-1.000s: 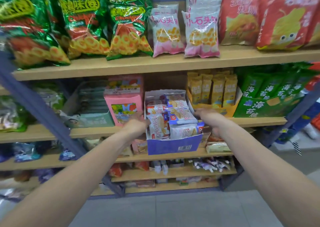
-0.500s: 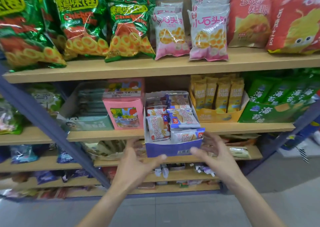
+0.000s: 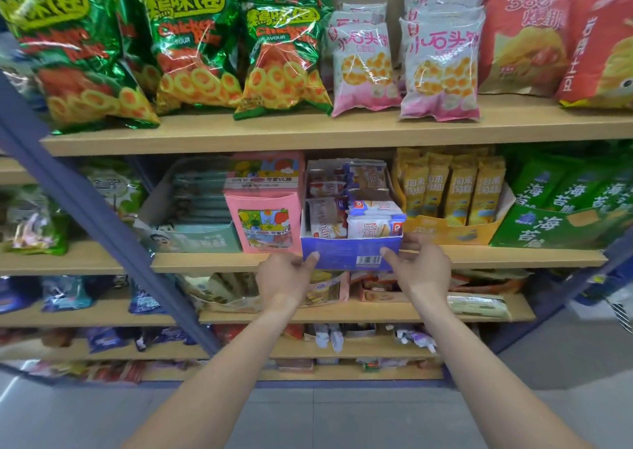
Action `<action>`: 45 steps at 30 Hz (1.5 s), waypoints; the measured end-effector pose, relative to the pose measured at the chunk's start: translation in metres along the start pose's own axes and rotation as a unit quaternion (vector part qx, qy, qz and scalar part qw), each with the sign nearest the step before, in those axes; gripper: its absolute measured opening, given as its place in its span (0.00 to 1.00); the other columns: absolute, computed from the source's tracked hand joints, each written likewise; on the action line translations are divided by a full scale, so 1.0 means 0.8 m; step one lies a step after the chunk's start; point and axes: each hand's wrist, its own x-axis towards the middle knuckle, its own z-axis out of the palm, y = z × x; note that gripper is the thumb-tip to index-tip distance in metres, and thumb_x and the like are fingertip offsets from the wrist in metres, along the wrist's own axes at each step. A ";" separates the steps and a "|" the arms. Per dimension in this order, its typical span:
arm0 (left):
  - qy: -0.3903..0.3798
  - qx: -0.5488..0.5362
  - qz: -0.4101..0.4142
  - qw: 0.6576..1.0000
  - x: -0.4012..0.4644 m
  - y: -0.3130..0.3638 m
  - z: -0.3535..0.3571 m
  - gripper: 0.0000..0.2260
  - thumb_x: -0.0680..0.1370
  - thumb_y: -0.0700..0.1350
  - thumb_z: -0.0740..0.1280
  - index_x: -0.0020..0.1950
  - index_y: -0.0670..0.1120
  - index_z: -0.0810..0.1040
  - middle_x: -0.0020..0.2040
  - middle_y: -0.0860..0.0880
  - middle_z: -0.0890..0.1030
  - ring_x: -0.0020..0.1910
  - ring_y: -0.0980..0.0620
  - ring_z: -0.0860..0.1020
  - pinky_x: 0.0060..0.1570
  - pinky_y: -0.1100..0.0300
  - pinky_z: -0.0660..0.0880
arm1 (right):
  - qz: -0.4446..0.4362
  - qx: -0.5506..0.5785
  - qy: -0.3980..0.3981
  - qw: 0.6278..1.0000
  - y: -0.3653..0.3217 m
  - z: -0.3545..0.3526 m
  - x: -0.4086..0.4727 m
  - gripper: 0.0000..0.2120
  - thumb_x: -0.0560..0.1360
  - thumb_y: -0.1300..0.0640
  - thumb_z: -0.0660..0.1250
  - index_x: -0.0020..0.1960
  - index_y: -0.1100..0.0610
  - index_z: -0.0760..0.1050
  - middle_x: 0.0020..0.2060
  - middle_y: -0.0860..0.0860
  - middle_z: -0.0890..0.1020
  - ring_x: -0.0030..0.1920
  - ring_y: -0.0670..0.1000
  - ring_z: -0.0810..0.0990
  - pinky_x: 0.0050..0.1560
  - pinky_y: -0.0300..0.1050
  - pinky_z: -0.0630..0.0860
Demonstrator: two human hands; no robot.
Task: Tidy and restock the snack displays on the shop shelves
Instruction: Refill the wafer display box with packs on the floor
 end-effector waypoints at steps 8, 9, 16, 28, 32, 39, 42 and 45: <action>0.005 -0.046 -0.009 0.999 0.027 0.016 0.013 0.24 0.80 0.61 0.68 0.34 0.43 0.82 0.27 0.51 0.76 0.29 0.55 0.74 0.29 0.60 0.63 | -0.022 -0.022 0.040 0.999 -0.009 0.014 0.032 0.14 0.73 0.48 0.77 0.51 0.57 0.82 0.46 0.51 0.87 0.44 0.48 0.83 0.43 0.39 0.73; 0.005 -0.047 -0.015 0.999 0.027 0.018 0.013 0.24 0.80 0.61 0.68 0.34 0.44 0.82 0.27 0.51 0.77 0.29 0.55 0.74 0.30 0.60 0.63 | -0.022 -0.024 0.041 0.999 -0.009 0.016 0.034 0.14 0.73 0.48 0.76 0.51 0.57 0.83 0.46 0.51 0.87 0.44 0.48 0.83 0.42 0.39 0.73; -0.002 -0.067 -0.028 0.997 0.031 0.023 0.013 0.23 0.80 0.59 0.69 0.32 0.45 0.79 0.28 0.50 0.77 0.30 0.52 0.76 0.33 0.58 0.66 | -0.015 -0.032 0.046 0.998 -0.012 0.021 0.037 0.15 0.73 0.48 0.76 0.52 0.58 0.82 0.46 0.51 0.87 0.46 0.49 0.85 0.44 0.40 0.75; -0.026 -0.069 0.024 0.997 0.024 0.014 0.015 0.15 0.84 0.51 0.65 0.44 0.44 0.83 0.38 0.49 0.82 0.37 0.49 0.77 0.40 0.58 0.69 | -0.006 -0.014 0.025 1.000 -0.010 0.019 0.033 0.16 0.74 0.50 0.76 0.57 0.58 0.80 0.51 0.52 0.86 0.49 0.49 0.83 0.47 0.40 0.75; -0.020 -0.076 0.053 0.995 0.008 0.001 0.026 0.12 0.84 0.51 0.64 0.56 0.45 0.83 0.53 0.47 0.85 0.50 0.46 0.82 0.49 0.55 0.77 | -0.009 0.004 0.033 0.999 0.008 0.016 0.010 0.20 0.75 0.48 0.75 0.62 0.55 0.76 0.54 0.50 0.84 0.50 0.49 0.83 0.47 0.41 0.75; -0.097 -0.007 0.166 0.981 -0.074 -0.051 0.076 0.19 0.83 0.55 0.64 0.74 0.55 0.72 0.68 0.50 0.77 0.66 0.47 0.76 0.60 0.48 0.77 | -0.006 -0.009 0.013 1.000 0.102 0.012 -0.089 0.15 0.75 0.47 0.73 0.58 0.51 0.78 0.47 0.46 0.83 0.48 0.49 0.82 0.45 0.48 0.78; -0.181 0.031 0.156 0.971 -0.101 -0.065 0.113 0.21 0.83 0.55 0.64 0.76 0.57 0.69 0.69 0.48 0.74 0.65 0.45 0.76 0.58 0.49 0.77 | 0.038 0.006 -0.008 0.999 0.159 0.009 -0.126 0.15 0.75 0.47 0.74 0.58 0.52 0.79 0.47 0.46 0.83 0.49 0.50 0.83 0.47 0.48 0.78; -0.215 0.045 0.164 0.962 -0.118 -0.043 0.138 0.22 0.83 0.56 0.63 0.78 0.56 0.66 0.70 0.47 0.73 0.68 0.45 0.74 0.61 0.49 0.77 | 0.063 -0.022 -0.005 0.998 0.200 -0.012 -0.133 0.17 0.75 0.46 0.73 0.60 0.53 0.79 0.50 0.48 0.84 0.53 0.52 0.82 0.49 0.49 0.78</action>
